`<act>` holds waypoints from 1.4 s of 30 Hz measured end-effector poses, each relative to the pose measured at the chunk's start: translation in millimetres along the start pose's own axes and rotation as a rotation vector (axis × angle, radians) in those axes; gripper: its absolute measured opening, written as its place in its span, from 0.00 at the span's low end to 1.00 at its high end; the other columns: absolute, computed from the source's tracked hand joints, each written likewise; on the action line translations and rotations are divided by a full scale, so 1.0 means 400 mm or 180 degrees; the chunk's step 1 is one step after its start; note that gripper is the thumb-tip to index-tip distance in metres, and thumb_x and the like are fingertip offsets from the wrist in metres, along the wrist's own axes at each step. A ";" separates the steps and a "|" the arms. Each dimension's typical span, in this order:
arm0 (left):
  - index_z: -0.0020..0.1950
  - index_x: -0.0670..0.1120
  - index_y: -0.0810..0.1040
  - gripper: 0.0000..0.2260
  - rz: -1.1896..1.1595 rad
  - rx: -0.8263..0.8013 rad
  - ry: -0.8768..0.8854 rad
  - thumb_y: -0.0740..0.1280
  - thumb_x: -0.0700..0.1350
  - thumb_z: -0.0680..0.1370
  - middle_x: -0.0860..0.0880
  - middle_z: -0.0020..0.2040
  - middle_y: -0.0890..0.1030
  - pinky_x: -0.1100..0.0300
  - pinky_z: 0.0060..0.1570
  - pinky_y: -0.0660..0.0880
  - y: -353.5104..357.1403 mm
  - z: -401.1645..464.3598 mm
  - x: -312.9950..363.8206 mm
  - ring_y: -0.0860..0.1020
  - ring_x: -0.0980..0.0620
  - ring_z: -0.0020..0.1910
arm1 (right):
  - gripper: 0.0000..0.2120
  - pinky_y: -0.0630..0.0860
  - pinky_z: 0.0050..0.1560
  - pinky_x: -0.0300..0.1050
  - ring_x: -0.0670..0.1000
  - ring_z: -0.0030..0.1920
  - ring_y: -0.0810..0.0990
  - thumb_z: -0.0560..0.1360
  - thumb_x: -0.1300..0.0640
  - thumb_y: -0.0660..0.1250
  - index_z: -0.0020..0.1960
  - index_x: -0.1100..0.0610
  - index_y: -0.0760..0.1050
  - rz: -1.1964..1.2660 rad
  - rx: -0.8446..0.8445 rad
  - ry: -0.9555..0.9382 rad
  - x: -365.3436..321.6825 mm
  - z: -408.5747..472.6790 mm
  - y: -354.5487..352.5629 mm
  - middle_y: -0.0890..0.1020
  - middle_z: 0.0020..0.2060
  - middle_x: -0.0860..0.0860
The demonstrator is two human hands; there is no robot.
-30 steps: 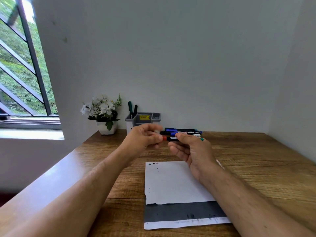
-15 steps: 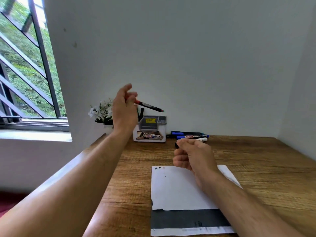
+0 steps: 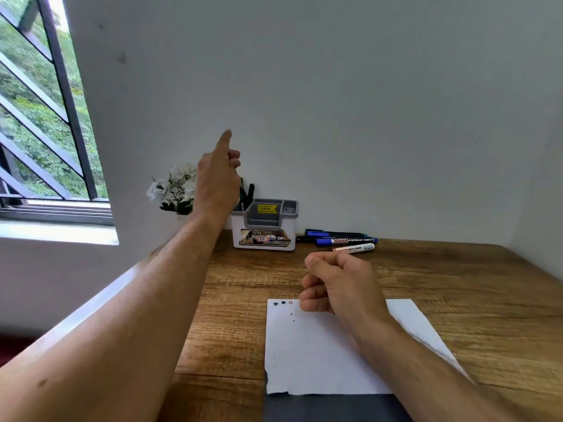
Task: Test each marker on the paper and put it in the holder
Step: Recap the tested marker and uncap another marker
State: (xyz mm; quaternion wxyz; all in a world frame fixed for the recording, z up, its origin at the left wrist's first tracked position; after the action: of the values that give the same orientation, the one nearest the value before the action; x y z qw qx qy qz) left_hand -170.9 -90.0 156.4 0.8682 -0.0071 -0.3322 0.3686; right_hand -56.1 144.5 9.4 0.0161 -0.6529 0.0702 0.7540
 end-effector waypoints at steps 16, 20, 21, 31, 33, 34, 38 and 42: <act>0.47 0.52 0.74 0.06 0.0389 -0.0443 -0.0341 0.70 0.43 0.77 0.54 0.42 0.80 0.59 0.44 0.71 0.091 -0.031 -0.094 0.79 0.51 0.49 | 0.03 0.81 0.29 0.44 0.53 0.28 0.83 0.78 0.59 0.70 0.47 0.57 0.82 -0.0037 -0.0039 0.0015 -0.006 -0.010 0.004 0.84 0.32 0.55; 0.49 0.52 0.78 0.04 0.0539 -0.0540 -0.0224 0.72 0.47 0.77 0.57 0.42 0.78 0.58 0.49 0.71 0.098 -0.030 -0.087 0.78 0.50 0.52 | 0.03 0.81 0.31 0.46 0.53 0.28 0.83 0.78 0.58 0.70 0.47 0.57 0.82 -0.0090 -0.0030 0.0012 -0.007 -0.010 0.003 0.85 0.32 0.55; 0.53 0.51 0.80 0.06 0.0596 -0.0597 -0.0177 0.72 0.48 0.77 0.54 0.46 0.81 0.58 0.51 0.71 0.104 -0.032 -0.084 0.78 0.50 0.54 | 0.03 0.81 0.31 0.46 0.53 0.28 0.83 0.78 0.58 0.70 0.47 0.56 0.82 -0.0098 -0.0026 0.0013 -0.008 -0.011 0.002 0.85 0.32 0.55; 0.80 0.50 0.59 0.36 0.1144 -0.1785 -0.0463 0.64 0.64 0.77 0.44 0.76 0.67 0.47 0.71 0.66 0.187 -0.081 -0.147 0.68 0.42 0.73 | 0.04 0.81 0.31 0.45 0.53 0.28 0.84 0.79 0.58 0.70 0.46 0.57 0.82 -0.0141 -0.0019 0.0020 -0.012 -0.017 0.003 0.85 0.32 0.55; 0.80 0.48 0.58 0.37 0.1098 -0.1841 -0.0413 0.65 0.63 0.77 0.43 0.77 0.65 0.47 0.73 0.64 0.190 -0.086 -0.144 0.66 0.42 0.75 | 0.04 0.81 0.31 0.46 0.53 0.28 0.84 0.79 0.58 0.70 0.46 0.57 0.82 -0.0145 -0.0007 0.0019 -0.011 -0.016 0.003 0.85 0.32 0.55; 0.80 0.47 0.58 0.37 0.1087 -0.1820 -0.0396 0.65 0.63 0.77 0.43 0.77 0.65 0.47 0.73 0.64 0.188 -0.086 -0.141 0.65 0.42 0.75 | 0.04 0.81 0.31 0.46 0.53 0.28 0.84 0.79 0.58 0.70 0.46 0.57 0.82 -0.0150 0.0000 0.0015 -0.012 -0.016 0.002 0.85 0.32 0.55; 0.80 0.43 0.58 0.38 0.1074 -0.1634 -0.0225 0.65 0.62 0.78 0.41 0.77 0.64 0.47 0.74 0.62 0.180 -0.079 -0.114 0.64 0.42 0.75 | 0.04 0.81 0.31 0.45 0.53 0.29 0.84 0.79 0.58 0.70 0.46 0.57 0.82 -0.0162 0.0014 0.0010 -0.014 -0.017 0.001 0.85 0.32 0.55; 0.78 0.44 0.62 0.33 0.0914 -0.1420 -0.0044 0.66 0.59 0.79 0.42 0.77 0.65 0.47 0.76 0.58 0.170 -0.071 -0.071 0.61 0.43 0.77 | 0.04 0.81 0.31 0.45 0.53 0.29 0.84 0.79 0.58 0.70 0.47 0.57 0.82 -0.0198 0.0024 0.0018 -0.017 -0.018 -0.001 0.85 0.33 0.56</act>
State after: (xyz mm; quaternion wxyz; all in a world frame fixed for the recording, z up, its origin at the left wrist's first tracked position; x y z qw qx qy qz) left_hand -211.8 -52.2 100.6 0.7817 -0.2428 -0.4068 0.4057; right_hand -48.0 144.3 15.2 0.0419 -0.6568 0.0527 0.7510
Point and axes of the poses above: each hand's wrist, its own z-axis towards the middle knuckle, its own y-axis out of the palm, x = y × z, the point moved 9 cm from there along z, towards the middle knuckle
